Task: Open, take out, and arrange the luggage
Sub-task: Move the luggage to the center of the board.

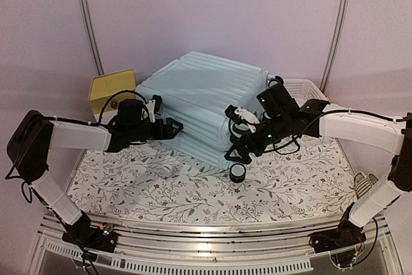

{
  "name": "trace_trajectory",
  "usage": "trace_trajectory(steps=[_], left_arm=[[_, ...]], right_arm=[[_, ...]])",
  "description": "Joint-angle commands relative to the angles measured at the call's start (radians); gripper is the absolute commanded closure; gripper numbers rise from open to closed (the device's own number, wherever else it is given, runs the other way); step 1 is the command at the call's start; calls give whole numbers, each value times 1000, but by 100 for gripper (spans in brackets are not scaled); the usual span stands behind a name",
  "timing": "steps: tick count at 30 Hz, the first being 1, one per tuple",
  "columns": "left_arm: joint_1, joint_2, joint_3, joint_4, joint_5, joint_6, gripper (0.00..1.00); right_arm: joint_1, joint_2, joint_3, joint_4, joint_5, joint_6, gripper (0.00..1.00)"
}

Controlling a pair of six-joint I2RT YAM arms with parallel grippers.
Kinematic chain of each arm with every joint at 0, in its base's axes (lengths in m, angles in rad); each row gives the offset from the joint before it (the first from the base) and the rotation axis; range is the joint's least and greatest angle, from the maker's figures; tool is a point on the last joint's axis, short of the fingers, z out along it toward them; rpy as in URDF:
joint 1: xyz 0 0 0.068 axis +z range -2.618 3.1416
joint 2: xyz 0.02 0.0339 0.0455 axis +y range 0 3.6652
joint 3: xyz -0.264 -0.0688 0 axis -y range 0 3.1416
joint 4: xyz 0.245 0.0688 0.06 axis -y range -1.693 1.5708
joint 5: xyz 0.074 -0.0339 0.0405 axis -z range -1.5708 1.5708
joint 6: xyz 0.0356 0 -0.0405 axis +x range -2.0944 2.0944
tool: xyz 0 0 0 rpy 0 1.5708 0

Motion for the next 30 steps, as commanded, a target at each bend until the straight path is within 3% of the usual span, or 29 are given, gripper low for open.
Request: trace_trajectory(steps=[1,5,8,12,17,28,30], left_arm=[[-12,154,150,67,21,21,12],[-6,161,194,29,-29,68,10],[5,129,193,-21,-65,94,10],[6,36,111,-10,-90,112,10],[2,-91,-14,2,-61,98,10],[-58,-277,-189,21,-22,47,12],[-62,-299,-210,20,-23,35,12]], right_arm=[[34,-59,-40,31,-7,32,1],[35,-50,-40,77,-5,48,1],[35,-62,-46,114,81,58,1],[36,-134,-117,189,248,113,0],[24,-290,-262,338,308,145,1],[-248,-499,-716,790,-30,313,1],[-344,-471,-775,860,-161,369,9]])
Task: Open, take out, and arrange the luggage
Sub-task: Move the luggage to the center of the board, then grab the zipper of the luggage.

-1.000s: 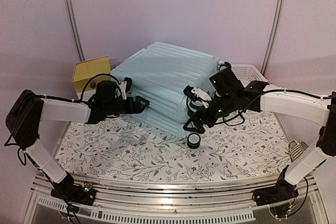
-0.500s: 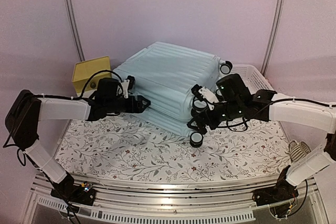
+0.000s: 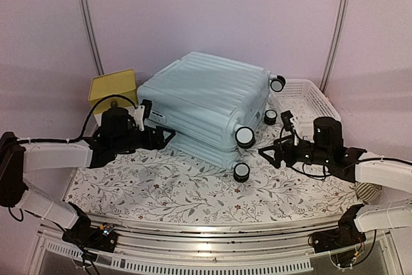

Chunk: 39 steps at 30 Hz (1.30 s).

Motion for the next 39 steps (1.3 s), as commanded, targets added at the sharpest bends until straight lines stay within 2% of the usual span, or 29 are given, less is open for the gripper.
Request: trace_trajectory(steps=[1,5,11,13,26,39], left_arm=[[-21,-55,-50,30,6,-35,12],[-33,-113,-89,41,-12,-45,13],[-37,-196,-159,76,-14,-29,13],[-38,-228,-184,89,-11,-17,13],[-38,-378,-312,191,45,46,13],[-38,-429,-332,206,54,57,12]], right_arm=[[-160,28,-106,260,-301,131,11],[-194,134,-128,365,-447,154,19],[-197,353,-85,469,-561,164,36],[-197,403,-69,493,-574,168,38],[-196,603,-11,642,-688,202,42],[-132,661,7,665,-673,194,43]])
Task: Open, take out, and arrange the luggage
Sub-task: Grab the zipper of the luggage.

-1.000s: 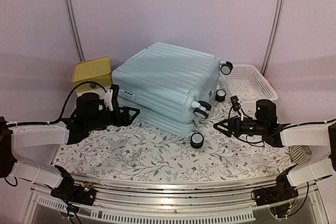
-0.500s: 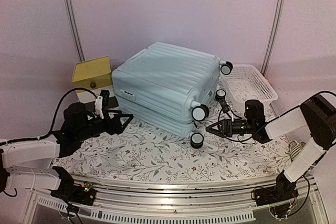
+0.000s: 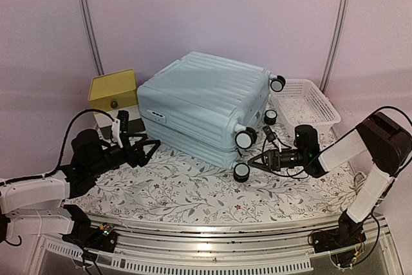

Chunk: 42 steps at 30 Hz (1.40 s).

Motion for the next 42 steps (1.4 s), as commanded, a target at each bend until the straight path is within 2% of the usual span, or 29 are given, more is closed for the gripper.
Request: trace_trajectory(steps=[1,13,22,31,42], left_arm=[[-10,-14,-11,32,13,15,12],[-10,-49,-22,12,10,11,12],[-10,-56,-19,6,4,1,12],[-10,-65,-9,-15,2,-2,12],[-10,-50,-12,2,-4,1,12]], right_arm=[[40,24,30,33,-5,-11,44],[58,27,22,91,-12,-6,47],[60,50,-17,255,-32,29,52],[30,106,7,342,-27,52,52],[-40,192,58,353,-113,34,49]])
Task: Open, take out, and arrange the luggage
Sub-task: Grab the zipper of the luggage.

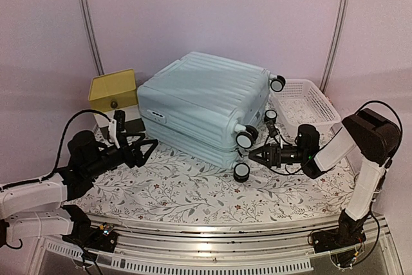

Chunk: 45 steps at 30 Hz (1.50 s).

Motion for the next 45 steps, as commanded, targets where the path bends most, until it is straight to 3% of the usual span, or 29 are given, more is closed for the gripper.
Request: trace_trajectory(steps=[1,19,31,34,37,45], left_arm=[[-9,13,5,9,-5,5,12],[-9,20,17,2,-9,3,12],[-8,15,25,-13,-9,7,12],[-9,13,25,-14,-10,9,12],[-9,14,27,-15,-12,9,12],[-9,13,29,-22,-14,13,12]], right_arm=[[-5,70,59,39,-58,-8,48],[48,194,151,160,-101,79,50],[47,189,163,144,-100,87,71],[48,177,160,114,-95,70,80],[44,161,158,85,-85,51,95],[-2,94,120,38,-23,10,97]])
